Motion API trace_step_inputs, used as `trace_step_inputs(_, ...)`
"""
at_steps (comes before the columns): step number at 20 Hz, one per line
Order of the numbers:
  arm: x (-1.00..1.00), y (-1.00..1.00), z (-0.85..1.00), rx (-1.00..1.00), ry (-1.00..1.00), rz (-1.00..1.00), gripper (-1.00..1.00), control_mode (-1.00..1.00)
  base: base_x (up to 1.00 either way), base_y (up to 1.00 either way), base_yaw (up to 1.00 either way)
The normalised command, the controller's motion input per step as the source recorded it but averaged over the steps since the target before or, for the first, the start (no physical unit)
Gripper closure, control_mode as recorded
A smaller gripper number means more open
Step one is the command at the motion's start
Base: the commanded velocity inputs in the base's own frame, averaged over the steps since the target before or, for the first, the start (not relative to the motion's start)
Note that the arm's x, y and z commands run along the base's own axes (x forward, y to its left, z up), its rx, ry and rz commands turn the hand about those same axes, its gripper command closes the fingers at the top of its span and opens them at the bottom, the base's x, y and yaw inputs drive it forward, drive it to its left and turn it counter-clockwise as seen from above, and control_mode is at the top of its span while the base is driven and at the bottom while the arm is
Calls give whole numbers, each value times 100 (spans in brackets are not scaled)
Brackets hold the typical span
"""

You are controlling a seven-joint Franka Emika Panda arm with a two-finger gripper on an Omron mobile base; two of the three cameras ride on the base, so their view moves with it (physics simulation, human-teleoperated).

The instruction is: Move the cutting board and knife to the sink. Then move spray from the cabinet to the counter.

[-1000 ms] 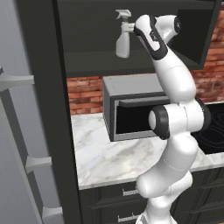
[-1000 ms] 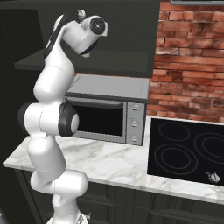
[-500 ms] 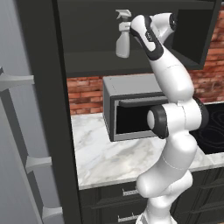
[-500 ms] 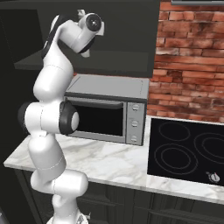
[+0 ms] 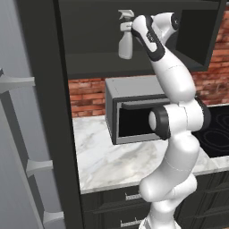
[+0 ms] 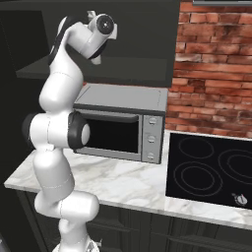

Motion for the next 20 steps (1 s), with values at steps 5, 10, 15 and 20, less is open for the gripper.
trace_step_inputs(5,5,0,0,0,0,0,-100,-100,0,0,0)
trace_step_inputs(10,7,0,0,0,0,0,-100,-100,0,0,0)
trace_step_inputs(15,19,0,0,0,0,0,-100,-100,0,0,0)
trace_step_inputs(20,4,0,0,0,1,0,-100,-100,0,0,0)
